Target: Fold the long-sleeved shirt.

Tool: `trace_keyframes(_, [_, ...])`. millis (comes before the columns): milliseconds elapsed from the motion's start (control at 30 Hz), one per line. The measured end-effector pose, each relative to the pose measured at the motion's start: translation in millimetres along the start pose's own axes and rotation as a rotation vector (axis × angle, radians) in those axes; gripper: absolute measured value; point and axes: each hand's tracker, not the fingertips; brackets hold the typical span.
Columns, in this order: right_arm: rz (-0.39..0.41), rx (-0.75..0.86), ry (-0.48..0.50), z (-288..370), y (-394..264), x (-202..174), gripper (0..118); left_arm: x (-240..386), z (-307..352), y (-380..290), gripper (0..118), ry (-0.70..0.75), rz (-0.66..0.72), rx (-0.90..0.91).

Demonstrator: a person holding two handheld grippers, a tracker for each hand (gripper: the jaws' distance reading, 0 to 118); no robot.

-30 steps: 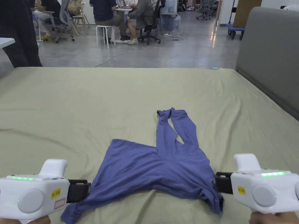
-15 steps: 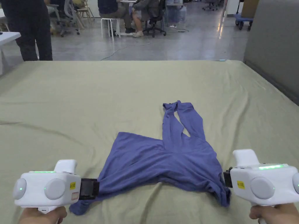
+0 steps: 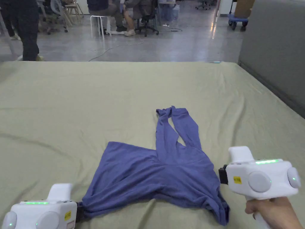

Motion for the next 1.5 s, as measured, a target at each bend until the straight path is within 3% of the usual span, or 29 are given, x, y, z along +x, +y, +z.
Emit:
trace_keyframes(67, [-0.006, 0.013, 0.012, -21.0, 28.5, 9.4, 0, 1.2, 4.1, 3.5, 4, -0.005, -0.017, 0.003])
trace_keyframes(167, [-0.001, -0.046, 0.024, -69.1, 65.5, 21.6, 60, -0.9, 6.6, 8.6, 4, -0.012, -0.022, 0.004])
trace_keyframes(233, [0.043, -0.137, 0.020, -107.7, 83.0, 22.9, 65, -1.7, 9.1, 10.1, 4, -0.018, -0.016, 0.004])
trace_keyframes(333, [0.074, -0.255, 0.002, -156.7, 89.4, 26.5, 65, -5.1, 10.6, 12.4, 4, -0.004, -0.009, 0.016])
trace_keyframes(400, [0.038, -0.364, 0.031, -184.7, 85.2, 27.9, 64, -6.1, 11.2, 11.9, 4, -0.008, 0.007, 0.015])
trace_keyframes(467, [0.005, -0.454, 0.060, -200.2, 78.9, 25.6, 53, -7.2, 10.6, 11.6, 4, -0.020, 0.023, 0.002])
trace_keyframes(500, [0.003, -0.387, 0.069, -192.4, 78.2, 21.4, 44, -7.7, 10.3, 11.4, 4, -0.019, 0.024, -0.001])
trace_keyframes(567, [0.019, -0.379, 0.063, -182.2, 82.9, 20.9, 39, -8.2, 9.4, 11.3, 4, -0.017, 0.026, -0.011])
trace_keyframes(600, [0.014, -0.349, 0.077, -174.7, 84.8, 19.2, 14, -8.3, 8.8, 13.0, 4, -0.016, 0.021, -0.013])
trace_keyframes(633, [0.067, -0.311, 0.015, -164.7, 87.6, 21.3, 2, -7.9, 8.4, 15.5, 4, -0.017, 0.016, -0.013])
trace_keyframes(667, [0.084, -0.309, 0.057, -157.6, 88.8, 23.4, 2, -6.9, 8.6, 18.7, 4, -0.017, 0.009, -0.010])
trace_keyframes(700, [0.053, -0.299, 0.122, -147.2, 91.5, 26.5, 2, -6.1, 9.7, 23.1, 4, -0.021, 0.006, -0.007])
trace_keyframes(900, [0.036, -0.102, 0.135, -78.4, 118.2, 33.3, 2, -3.4, 32.8, 77.9, 4, -0.046, -0.002, 0.114])
trace_keyframes(1167, [0.061, 0.145, 0.106, 10.8, 202.3, 34.4, 2, 9.3, 95.5, 233.4, 4, -0.030, -0.030, 0.407])
trace_keyframes(1300, [0.132, 0.229, 0.003, 38.7, 264.6, 28.9, 2, 20.5, 138.3, 327.5, 4, -0.001, -0.043, 0.534])
trace_keyframes(1500, [0.081, 0.345, -0.033, 83.8, 369.3, 34.5, 2, 32.2, 206.9, 440.9, 4, -0.020, 0.006, 0.654])
